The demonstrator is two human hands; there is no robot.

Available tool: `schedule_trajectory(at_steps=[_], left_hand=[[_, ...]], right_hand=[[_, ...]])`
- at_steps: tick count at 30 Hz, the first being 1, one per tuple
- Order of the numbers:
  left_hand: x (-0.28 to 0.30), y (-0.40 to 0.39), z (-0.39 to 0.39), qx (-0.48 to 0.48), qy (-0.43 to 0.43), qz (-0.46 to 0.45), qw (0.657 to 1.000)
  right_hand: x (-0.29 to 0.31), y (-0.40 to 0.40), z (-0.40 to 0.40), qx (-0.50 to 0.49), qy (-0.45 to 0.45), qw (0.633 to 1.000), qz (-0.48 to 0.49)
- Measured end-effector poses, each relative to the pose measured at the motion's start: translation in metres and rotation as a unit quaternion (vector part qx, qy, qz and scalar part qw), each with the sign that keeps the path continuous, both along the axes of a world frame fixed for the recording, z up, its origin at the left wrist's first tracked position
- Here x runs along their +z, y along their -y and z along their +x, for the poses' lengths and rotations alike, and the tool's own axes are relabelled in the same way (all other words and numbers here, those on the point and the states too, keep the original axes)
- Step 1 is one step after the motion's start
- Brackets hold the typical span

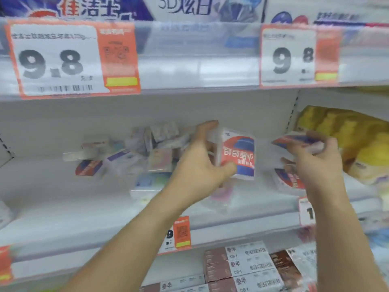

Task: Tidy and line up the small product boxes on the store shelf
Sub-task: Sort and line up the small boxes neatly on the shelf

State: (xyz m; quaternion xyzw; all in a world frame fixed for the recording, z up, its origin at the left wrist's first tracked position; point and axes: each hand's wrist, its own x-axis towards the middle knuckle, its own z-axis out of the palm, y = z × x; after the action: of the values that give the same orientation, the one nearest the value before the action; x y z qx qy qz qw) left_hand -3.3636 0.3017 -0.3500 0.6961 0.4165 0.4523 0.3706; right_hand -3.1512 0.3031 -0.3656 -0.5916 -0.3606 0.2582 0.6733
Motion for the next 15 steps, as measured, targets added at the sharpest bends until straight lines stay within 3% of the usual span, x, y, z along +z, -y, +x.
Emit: schedule_trajectory(at_steps=[5, 9, 12, 15], left_hand=[[-0.029, -0.021, 0.099, 0.018, 0.018, -0.125, 0.992], [-0.053, -0.033, 0.143, 0.033, 0.003, -0.129, 0.991], [-0.07, -0.04, 0.16, 0.039, -0.116, -0.052, 0.991], [-0.082, -0.04, 0.168, 0.043, -0.267, -0.01, 0.963]], right_hand=[[-0.038, -0.009, 0.078, -0.075, 0.091, 0.992, -0.049], [-0.026, 0.01, 0.074, -0.073, 0.097, 0.991, -0.06], [-0.027, 0.011, 0.084, -0.085, 0.127, 0.984, -0.092], [-0.032, 0.01, 0.094, -0.069, 0.172, 0.973, -0.14]])
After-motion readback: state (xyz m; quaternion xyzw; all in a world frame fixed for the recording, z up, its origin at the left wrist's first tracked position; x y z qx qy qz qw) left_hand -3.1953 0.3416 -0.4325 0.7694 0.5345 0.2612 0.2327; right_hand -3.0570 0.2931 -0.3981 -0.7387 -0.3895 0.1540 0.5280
